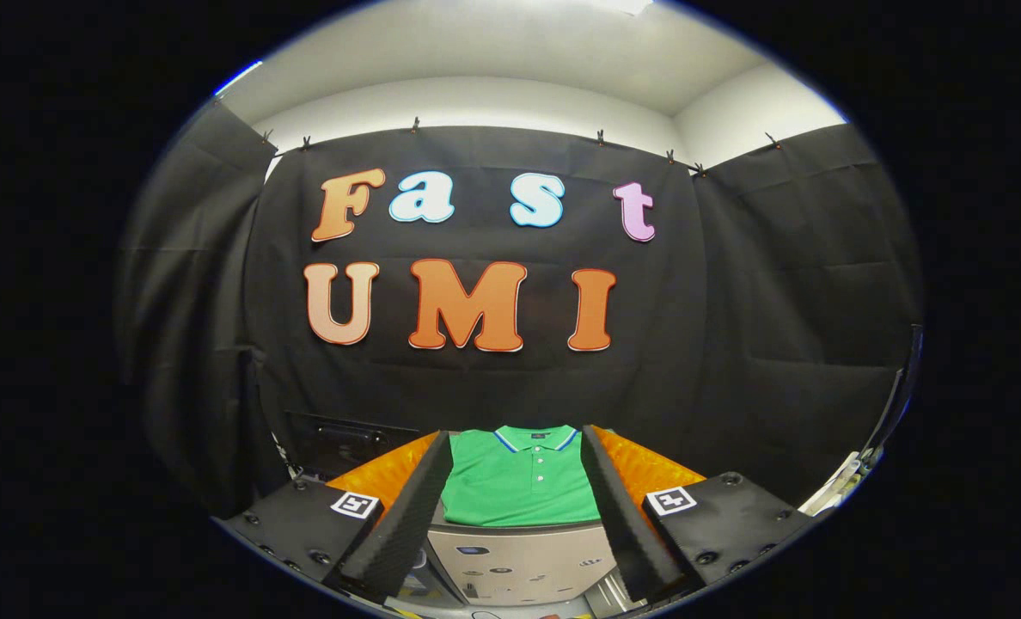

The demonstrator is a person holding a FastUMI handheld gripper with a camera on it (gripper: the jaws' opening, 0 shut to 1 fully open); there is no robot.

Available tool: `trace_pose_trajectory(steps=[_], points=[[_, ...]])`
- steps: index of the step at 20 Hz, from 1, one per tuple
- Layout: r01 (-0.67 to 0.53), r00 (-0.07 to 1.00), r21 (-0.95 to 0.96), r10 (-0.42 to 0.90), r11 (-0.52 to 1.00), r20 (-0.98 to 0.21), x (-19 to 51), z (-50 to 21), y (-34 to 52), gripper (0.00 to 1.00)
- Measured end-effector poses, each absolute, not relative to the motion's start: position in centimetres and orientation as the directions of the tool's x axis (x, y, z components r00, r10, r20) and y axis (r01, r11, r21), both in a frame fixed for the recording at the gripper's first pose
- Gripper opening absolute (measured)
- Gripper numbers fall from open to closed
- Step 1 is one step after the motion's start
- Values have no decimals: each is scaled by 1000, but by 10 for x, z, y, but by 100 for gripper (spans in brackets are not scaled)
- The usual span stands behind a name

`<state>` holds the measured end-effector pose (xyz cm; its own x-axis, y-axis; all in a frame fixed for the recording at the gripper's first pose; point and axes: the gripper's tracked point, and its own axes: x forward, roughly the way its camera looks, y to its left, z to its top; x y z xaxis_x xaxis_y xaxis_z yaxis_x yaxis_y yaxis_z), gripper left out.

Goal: Put the clothes into the washing machine and then close the washing machine lid.

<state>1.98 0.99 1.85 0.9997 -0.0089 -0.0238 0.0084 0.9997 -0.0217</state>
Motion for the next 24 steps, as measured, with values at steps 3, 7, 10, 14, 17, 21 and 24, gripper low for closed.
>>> trace_pose_trajectory(steps=[3,7,10,14,17,21,24], points=[[14,999,-9,-14,1000,-45,41,14,2,97],[24,995,-14,-26,1000,-100,84,-6,-18,97],[7,992,26,-4,1000,-126,128,-15,-25,97],[5,983,42,3,999,-183,192,-41,-37,98],[-10,964,32,18,999,-266,234,-73,-38,97],[-21,928,30,30,999,-371,277,-112,-42,98],[9,887,44,13,999,-462,295,-142,-53,98]])
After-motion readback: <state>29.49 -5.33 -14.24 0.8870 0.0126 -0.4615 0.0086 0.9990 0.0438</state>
